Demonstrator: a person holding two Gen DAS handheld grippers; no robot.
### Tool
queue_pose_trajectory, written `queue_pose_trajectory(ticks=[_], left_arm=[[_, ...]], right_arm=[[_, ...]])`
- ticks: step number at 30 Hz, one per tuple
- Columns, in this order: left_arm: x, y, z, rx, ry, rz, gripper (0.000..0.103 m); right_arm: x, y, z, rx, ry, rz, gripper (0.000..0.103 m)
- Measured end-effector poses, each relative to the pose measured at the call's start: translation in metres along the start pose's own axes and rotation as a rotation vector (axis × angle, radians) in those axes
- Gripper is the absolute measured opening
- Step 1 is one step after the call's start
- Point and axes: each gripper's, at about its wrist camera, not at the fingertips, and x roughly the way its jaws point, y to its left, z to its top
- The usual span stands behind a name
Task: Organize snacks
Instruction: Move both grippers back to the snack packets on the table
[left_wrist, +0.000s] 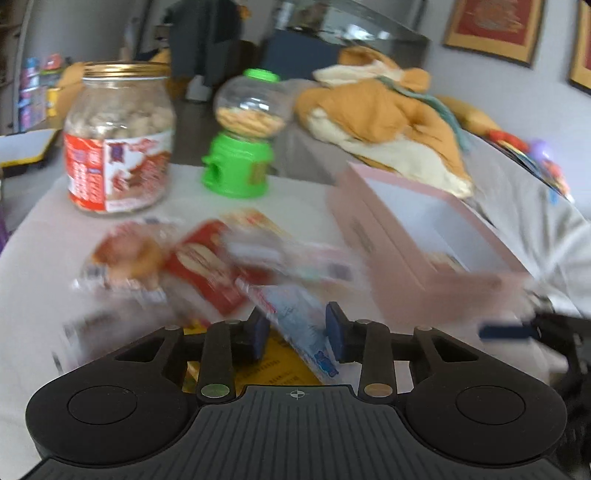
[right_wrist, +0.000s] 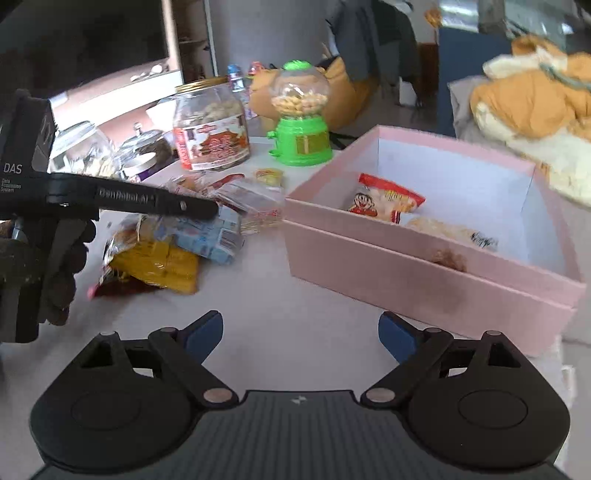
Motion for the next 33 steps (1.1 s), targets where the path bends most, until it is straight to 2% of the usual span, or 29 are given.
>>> queue_pose_trajectory(ticks=[4, 7, 9, 14, 16, 18, 20, 22, 23, 25, 26, 29, 33], left_arm=[[-0.023, -0.013, -0.023, 0.039, 0.046, -0.090, 0.037], [-0.040, -0.014, -0.033, 0.039, 0.072, -0.113, 0.038], [-0.052, -0.008, -0.035, 0.027, 0.052, -0.067, 0.040], [-0.091, 0.014, -0.031, -0.019, -0.068, 0.145, 0.039], [-0.106, 0.024, -0.031, -0.056, -0.089, 0.170, 0.039], [-0.117, 0.026, -0.033, -0.067, -0.079, 0.177, 0.039], [-0.124, 0.020, -0.039, -0.065, -0.052, 0.171, 0.039], [-0.129, 0.014, -0.048, -0.078, 0.002, 0.143, 0.039], [-0.130, 0.011, -0.053, -0.089, 0.025, 0.128, 0.039], [-0.134, 0.004, -0.063, -0.106, 0.080, 0.092, 0.039], [-0.135, 0.000, -0.068, -0.112, 0.106, 0.073, 0.039], [-0.125, -0.010, -0.075, -0.121, 0.150, 0.033, 0.039], [-0.097, -0.020, -0.071, -0.095, 0.141, 0.083, 0.039]], right_arm=[[-0.016, 0.008, -0.002, -0.045, -0.024, 0.014, 0.092], [-0.020, 0.015, 0.000, -0.046, -0.030, 0.046, 0.092], [-0.016, 0.021, 0.004, -0.036, -0.033, 0.062, 0.092], [0.008, 0.031, 0.024, 0.081, -0.013, 0.153, 0.092], [0.023, 0.035, 0.034, 0.165, 0.015, 0.218, 0.092], [0.037, 0.040, 0.042, 0.233, 0.018, 0.289, 0.092], [0.053, 0.050, 0.051, 0.249, 0.025, 0.317, 0.092], [0.073, 0.065, 0.058, 0.192, 0.079, 0.297, 0.092], [0.083, 0.075, 0.060, 0.129, 0.105, 0.257, 0.092], [0.088, 0.093, 0.059, -0.024, 0.100, 0.187, 0.093], [0.086, 0.096, 0.057, -0.060, 0.094, 0.160, 0.093], [0.076, 0.083, 0.051, -0.039, 0.113, 0.104, 0.093], [0.049, 0.054, 0.027, -0.014, 0.101, 0.048, 0.092]])
